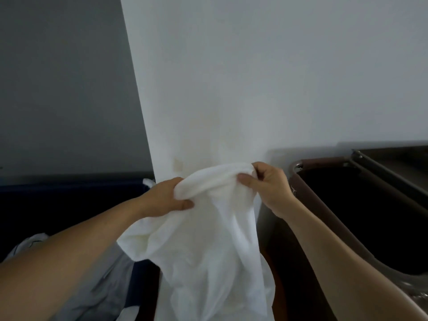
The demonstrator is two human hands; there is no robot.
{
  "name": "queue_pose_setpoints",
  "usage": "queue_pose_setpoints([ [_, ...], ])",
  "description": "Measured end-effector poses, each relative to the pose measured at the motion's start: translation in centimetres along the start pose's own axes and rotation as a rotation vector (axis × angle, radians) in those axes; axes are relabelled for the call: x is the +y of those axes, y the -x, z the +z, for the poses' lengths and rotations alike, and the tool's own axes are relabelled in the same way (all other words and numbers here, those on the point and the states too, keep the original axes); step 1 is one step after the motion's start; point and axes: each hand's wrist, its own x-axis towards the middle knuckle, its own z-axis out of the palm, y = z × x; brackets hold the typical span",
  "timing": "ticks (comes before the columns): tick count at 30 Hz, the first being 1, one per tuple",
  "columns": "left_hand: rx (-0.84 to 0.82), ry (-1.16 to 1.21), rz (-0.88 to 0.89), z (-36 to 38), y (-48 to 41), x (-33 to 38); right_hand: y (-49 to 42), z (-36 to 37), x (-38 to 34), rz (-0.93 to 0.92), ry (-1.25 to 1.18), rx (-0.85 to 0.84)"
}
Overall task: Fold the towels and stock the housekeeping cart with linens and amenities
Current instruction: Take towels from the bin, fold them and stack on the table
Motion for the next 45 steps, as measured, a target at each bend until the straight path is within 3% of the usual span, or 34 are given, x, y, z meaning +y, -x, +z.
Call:
queue_pose_setpoints([
  [2,-0.005,-0.038,0.005,-0.2,-0.2,0.4,-0.2,0.4,-0.2,0.053,-0.071,-0.024],
  [6,-0.030,-0.018,0.059,1.3,-0.1,2.5,0.7,2.1,1.6,0.169,0.085,-0.040],
  [9,-0.166,-0.127,0.117,4.2,0.4,3.8,1.6,2.9,2.1,0.156,0.025,-0.081],
  [12,-0.135,-0.151,0.119,6.5,0.4,4.3,1.8,2.5,2.3,0.144,-0.027,-0.097],
  [16,-0.021,0.106,0.131,6.2,0.1,5.6,3.0,1.3,3.3,0.223,-0.152,-0.191],
  [19,0.145,0.270,0.138,4.9,-0.2,7.3,3.8,1.1,4.2,0.231,-0.023,-0.217],
  [23,0.260,0.693,0.169,1.9,-0.9,10.1,4.2,2.0,5.2,0.228,0.184,-0.142],
  [26,0.246,0.817,0.183,-0.3,-1.0,10.9,4.4,2.5,5.4,0.121,0.222,-0.003],
  [31,0.143,0.589,0.154,1.2,-0.6,9.6,4.3,3.2,4.3,-0.195,0.189,0.066],
  [34,0.056,0.552,0.126,2.7,0.0,8.0,3.9,3.7,3.5,-0.142,0.088,0.085],
  [39,0.024,0.432,0.057,3.7,0.2,5.9,4.0,4.7,4.6,-0.202,0.245,0.169],
  [43,-0.040,0.094,0.030,4.7,-0.1,4.3,4.3,5.0,5.5,-0.217,0.270,0.241],
  [45,0.004,-0.099,0.150,5.1,0.0,4.3,4.4,5.0,5.5,-0.185,0.258,0.178],
])
